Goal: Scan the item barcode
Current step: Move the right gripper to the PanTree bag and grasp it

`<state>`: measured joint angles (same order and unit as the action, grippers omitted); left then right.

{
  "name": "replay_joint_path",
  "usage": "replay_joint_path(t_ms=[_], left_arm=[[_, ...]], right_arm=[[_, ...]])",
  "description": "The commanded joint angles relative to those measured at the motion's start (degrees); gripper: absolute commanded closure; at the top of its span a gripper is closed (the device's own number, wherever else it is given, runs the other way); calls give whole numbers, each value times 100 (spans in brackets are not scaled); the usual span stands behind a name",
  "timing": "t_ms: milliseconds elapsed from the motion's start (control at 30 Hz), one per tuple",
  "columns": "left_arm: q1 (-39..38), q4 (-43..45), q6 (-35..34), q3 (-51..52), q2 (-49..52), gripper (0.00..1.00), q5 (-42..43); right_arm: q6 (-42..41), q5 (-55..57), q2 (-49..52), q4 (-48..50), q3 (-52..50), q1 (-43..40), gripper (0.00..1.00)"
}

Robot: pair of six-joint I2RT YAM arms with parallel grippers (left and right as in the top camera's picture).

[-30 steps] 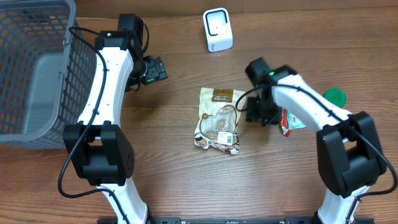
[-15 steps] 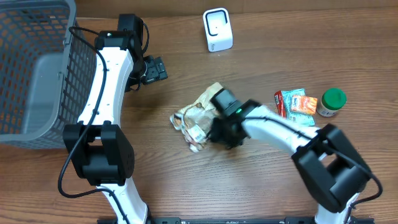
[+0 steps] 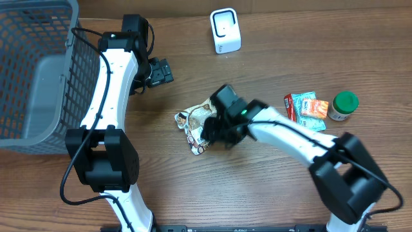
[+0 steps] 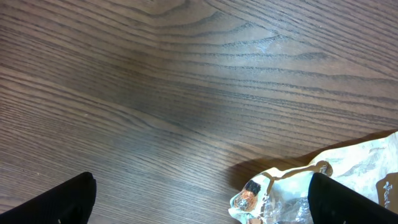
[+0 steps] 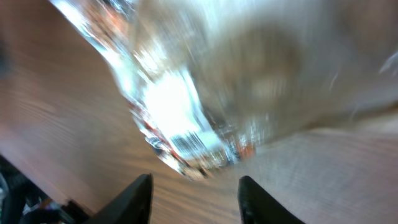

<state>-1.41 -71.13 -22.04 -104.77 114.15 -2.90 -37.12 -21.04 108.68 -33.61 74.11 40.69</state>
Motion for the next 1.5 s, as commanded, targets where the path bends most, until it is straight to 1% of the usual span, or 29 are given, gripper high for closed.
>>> replay_joint_path(t_ms=[0, 33, 100, 200, 333, 533, 700, 1067, 1233, 1400, 1467], left_arm=[[-11, 4, 87, -105, 7, 0, -68], [-11, 4, 87, -105, 7, 0, -68], [-11, 4, 87, -105, 7, 0, -68], [-11, 4, 87, -105, 7, 0, -68], [-11, 4, 87, -105, 7, 0, -68], [-11, 4, 87, -105, 7, 1, -68], [-11, 4, 87, -105, 7, 0, -68], [-11, 4, 87, -105, 7, 0, -68], [-11, 4, 87, -105, 7, 0, -68], [-11, 4, 87, -105, 7, 0, -68], [-11, 4, 87, -105, 7, 0, -68]], right_arm=[[1080, 385, -319, 98, 205, -293, 40], [1165, 717, -310, 94, 203, -356, 36], [1191, 1375, -286, 96, 199, -455, 32], [1191, 1849, -221, 216, 199, -509, 27], [1193, 1862, -48, 424, 199, -507, 25], [1191, 2111, 302, 332, 197, -507, 25], [1191, 2100, 529, 238, 197, -507, 25], [1193, 2122, 566, -811, 201, -509, 25], [1193, 2118, 332, -1349, 431, -509, 24], [1255, 2100, 31, -1414, 623, -507, 17], [1421, 2098, 55, -1377, 616, -507, 17]])
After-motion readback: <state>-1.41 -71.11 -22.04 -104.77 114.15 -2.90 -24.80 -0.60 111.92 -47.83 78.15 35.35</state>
